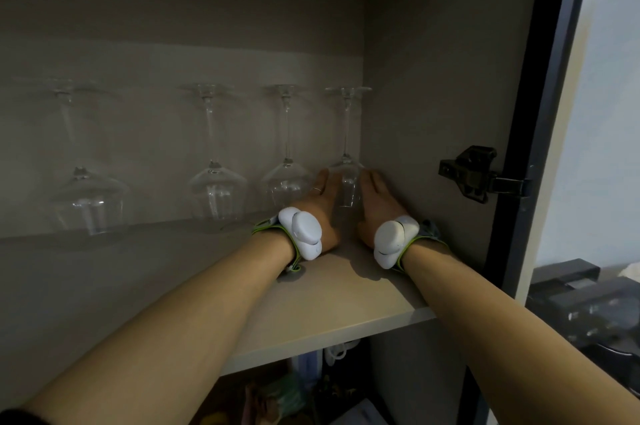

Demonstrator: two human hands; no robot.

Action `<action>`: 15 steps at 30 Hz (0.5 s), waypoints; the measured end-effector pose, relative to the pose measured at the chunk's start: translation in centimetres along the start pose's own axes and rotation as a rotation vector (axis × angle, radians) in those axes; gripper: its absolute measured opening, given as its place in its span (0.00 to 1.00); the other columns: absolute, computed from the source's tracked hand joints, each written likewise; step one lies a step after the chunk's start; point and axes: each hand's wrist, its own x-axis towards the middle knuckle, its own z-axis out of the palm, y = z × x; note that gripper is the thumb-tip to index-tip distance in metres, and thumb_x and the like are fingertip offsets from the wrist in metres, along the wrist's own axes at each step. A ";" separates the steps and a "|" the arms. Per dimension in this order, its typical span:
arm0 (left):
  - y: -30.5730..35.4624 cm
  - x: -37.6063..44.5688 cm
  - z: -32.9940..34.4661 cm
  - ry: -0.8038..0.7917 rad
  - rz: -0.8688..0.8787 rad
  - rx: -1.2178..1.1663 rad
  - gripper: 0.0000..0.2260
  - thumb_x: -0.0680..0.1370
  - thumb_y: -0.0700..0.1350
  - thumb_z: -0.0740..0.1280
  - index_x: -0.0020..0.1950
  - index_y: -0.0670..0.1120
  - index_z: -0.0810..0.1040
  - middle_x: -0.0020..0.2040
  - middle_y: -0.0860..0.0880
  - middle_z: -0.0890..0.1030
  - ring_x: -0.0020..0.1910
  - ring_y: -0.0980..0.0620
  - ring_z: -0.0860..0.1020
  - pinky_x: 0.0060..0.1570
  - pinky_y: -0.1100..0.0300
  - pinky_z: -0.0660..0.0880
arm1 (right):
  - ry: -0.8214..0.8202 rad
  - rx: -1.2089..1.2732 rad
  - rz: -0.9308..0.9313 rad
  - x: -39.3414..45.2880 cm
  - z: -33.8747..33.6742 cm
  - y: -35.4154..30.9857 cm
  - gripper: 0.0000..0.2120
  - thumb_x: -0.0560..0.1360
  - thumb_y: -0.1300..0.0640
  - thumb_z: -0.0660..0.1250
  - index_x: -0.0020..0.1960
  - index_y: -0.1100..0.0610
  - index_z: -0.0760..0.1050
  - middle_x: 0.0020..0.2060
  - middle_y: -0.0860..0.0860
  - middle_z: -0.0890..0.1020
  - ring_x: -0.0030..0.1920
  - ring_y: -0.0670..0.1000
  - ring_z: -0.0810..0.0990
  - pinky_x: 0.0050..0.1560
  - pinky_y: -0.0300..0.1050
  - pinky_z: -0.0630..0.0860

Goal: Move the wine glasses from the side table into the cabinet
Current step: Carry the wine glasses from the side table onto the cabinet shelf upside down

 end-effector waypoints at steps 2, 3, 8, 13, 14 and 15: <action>0.3 -0.4 -0.4 0.006 0.035 0.019 0.33 0.82 0.44 0.58 0.78 0.46 0.39 0.79 0.47 0.40 0.78 0.46 0.50 0.71 0.62 0.48 | 0.015 -0.045 -0.017 -0.1 0.1 -0.1 0.30 0.82 0.56 0.54 0.79 0.54 0.45 0.78 0.53 0.48 0.76 0.59 0.57 0.74 0.54 0.59; 0.5 -0.7 -0.6 0.023 0.055 -0.001 0.32 0.82 0.45 0.57 0.78 0.46 0.38 0.79 0.46 0.39 0.78 0.46 0.49 0.71 0.61 0.48 | 0.026 -0.049 -0.026 -0.2 0.1 -0.1 0.30 0.81 0.55 0.55 0.79 0.54 0.46 0.78 0.53 0.49 0.76 0.59 0.57 0.73 0.54 0.60; 0.3 -1.5 -0.8 0.067 0.067 -0.058 0.36 0.78 0.43 0.61 0.79 0.49 0.43 0.80 0.47 0.47 0.75 0.44 0.61 0.71 0.56 0.61 | 0.049 0.006 -0.082 -1.5 -0.5 -0.4 0.35 0.77 0.56 0.61 0.79 0.55 0.47 0.77 0.55 0.52 0.76 0.59 0.55 0.75 0.54 0.58; -0.8 -3.0 -1.5 0.221 -0.021 -0.185 0.32 0.71 0.39 0.64 0.75 0.50 0.63 0.72 0.46 0.68 0.67 0.42 0.72 0.61 0.50 0.74 | 0.094 -0.011 -0.134 -2.9 -1.3 -1.1 0.38 0.76 0.57 0.62 0.79 0.52 0.46 0.79 0.53 0.49 0.78 0.57 0.50 0.77 0.50 0.53; -1.1 -3.5 -1.7 0.231 -0.036 -0.178 0.29 0.71 0.39 0.63 0.73 0.49 0.66 0.70 0.46 0.70 0.65 0.43 0.73 0.60 0.50 0.75 | 0.101 -0.015 -0.156 -3.1 -1.4 -1.2 0.38 0.75 0.57 0.63 0.79 0.52 0.47 0.79 0.53 0.50 0.78 0.57 0.51 0.76 0.50 0.55; -1.4 -4.1 -2.0 0.247 -0.048 -0.170 0.28 0.72 0.38 0.63 0.72 0.49 0.67 0.69 0.46 0.71 0.64 0.42 0.74 0.59 0.50 0.75 | 0.109 -0.024 -0.182 -3.4 -1.4 -1.6 0.38 0.74 0.58 0.63 0.79 0.52 0.49 0.78 0.53 0.51 0.78 0.57 0.53 0.76 0.50 0.56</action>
